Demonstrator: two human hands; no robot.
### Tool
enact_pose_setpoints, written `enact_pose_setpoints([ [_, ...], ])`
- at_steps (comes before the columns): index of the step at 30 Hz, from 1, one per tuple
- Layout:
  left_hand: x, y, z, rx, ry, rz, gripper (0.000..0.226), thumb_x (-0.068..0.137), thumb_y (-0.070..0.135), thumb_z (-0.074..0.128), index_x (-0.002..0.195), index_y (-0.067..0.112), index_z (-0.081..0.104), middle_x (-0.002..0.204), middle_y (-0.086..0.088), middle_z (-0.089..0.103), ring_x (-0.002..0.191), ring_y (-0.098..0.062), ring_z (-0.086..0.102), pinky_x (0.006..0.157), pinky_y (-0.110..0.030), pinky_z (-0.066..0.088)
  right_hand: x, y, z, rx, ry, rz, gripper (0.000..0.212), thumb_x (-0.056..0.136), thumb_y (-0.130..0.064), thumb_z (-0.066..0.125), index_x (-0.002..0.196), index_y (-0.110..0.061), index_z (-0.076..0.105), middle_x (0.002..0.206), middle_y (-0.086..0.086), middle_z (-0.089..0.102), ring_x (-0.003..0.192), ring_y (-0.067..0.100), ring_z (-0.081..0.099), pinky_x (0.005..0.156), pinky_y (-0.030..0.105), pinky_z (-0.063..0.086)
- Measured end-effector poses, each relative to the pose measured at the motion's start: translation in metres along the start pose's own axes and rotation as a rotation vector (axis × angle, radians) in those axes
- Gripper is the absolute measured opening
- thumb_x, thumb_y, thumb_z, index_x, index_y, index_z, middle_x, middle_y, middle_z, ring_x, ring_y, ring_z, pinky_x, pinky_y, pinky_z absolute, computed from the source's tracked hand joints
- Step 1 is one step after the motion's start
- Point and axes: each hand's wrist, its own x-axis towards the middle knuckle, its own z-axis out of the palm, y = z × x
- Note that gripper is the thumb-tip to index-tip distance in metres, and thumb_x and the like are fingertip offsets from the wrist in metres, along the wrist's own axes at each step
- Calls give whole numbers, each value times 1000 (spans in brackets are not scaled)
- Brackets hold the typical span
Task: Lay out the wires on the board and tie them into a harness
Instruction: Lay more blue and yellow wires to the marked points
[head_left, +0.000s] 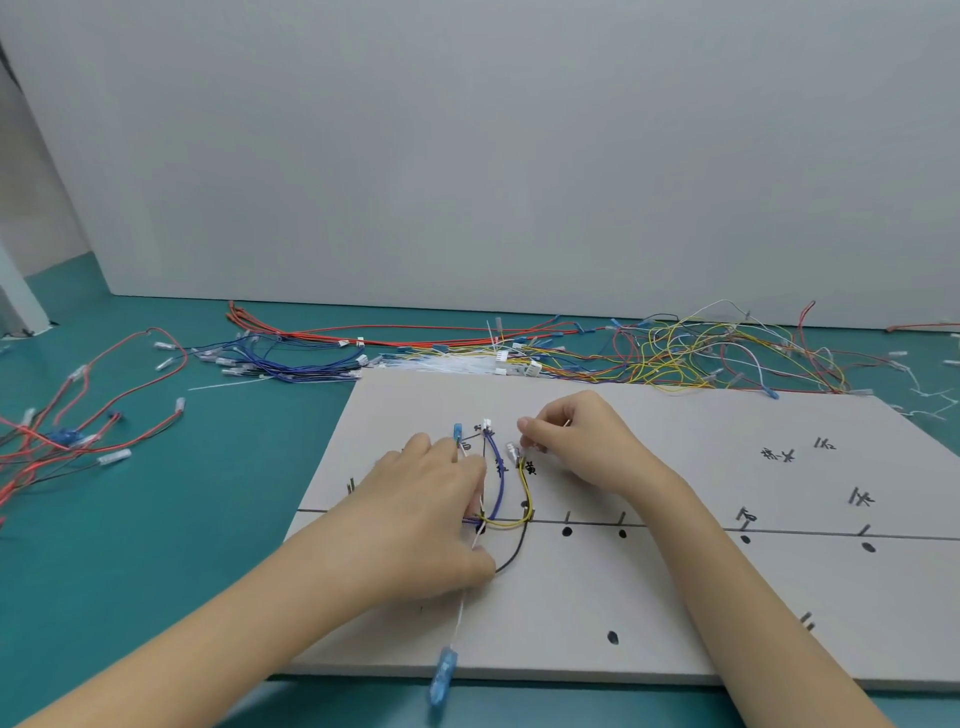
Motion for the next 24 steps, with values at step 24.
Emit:
enact_pose_setpoints([
  [24,4,-88,-44,-671,-227,-111,7,87,23,71,81,24,76,76,2,73,63,-7,60,58,-16,46,-2,-4,-1,39,-23,10,38,96,-33,54,70,-16,75,66,-5,64,64,10,56,61,24,41],
])
